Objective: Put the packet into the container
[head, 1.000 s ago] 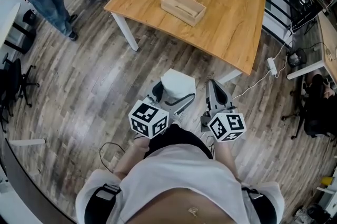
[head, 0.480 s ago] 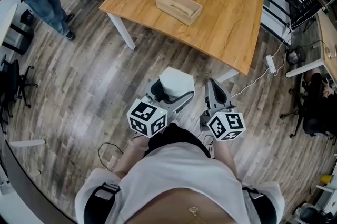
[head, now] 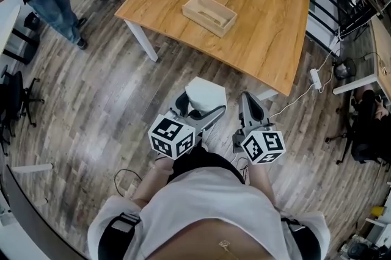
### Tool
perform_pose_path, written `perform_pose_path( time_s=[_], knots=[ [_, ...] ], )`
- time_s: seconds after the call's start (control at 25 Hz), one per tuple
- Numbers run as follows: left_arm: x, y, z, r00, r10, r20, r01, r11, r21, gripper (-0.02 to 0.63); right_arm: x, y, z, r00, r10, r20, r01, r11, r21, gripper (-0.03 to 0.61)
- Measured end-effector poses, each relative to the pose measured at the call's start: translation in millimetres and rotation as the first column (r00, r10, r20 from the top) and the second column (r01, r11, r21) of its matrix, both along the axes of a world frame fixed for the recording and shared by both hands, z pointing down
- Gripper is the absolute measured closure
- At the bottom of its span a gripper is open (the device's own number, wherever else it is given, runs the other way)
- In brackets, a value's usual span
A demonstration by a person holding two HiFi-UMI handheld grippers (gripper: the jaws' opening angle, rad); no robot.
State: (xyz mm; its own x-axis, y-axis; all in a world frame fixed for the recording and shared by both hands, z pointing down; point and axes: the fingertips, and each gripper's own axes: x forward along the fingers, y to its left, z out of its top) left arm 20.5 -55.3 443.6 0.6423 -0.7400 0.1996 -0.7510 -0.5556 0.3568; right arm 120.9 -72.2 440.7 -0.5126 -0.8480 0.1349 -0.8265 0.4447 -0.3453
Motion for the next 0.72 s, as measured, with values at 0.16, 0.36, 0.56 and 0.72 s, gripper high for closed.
perform_pose_path(
  time_s=[0.16,0.36,0.56,0.72],
  knots=[
    [-4.3,-15.8,1.0,1.000,-0.006,-0.003,0.006,1.000,-0.005,0.144,-4.9,-16.1,1.1,1.000,-0.005,-0.003,0.005,1.000,-0.004,0.568],
    [-10.4,-40.7,-0.7,1.000,-0.004,-0.004,0.004,1.000,-0.008,0.144,-11.4,-39.3,-0.8,1.000,-0.004,-0.004,0.004,1.000,-0.007,0.568],
    [-16.9,-69.0,-5.8,1.000,0.004,-0.003,-0.004,1.000,-0.005,0.144,-16.4,-65.3,-0.3,1.000,0.006,0.007,-0.006,1.000,-0.021,0.568],
    [-23.6,-91.4,-9.5,1.000,0.007,0.006,-0.007,1.000,-0.003,0.144,-20.5,-85.7,-1.2,1.000,0.012,0.007,-0.012,0.999,-0.031,0.568]
  ],
)
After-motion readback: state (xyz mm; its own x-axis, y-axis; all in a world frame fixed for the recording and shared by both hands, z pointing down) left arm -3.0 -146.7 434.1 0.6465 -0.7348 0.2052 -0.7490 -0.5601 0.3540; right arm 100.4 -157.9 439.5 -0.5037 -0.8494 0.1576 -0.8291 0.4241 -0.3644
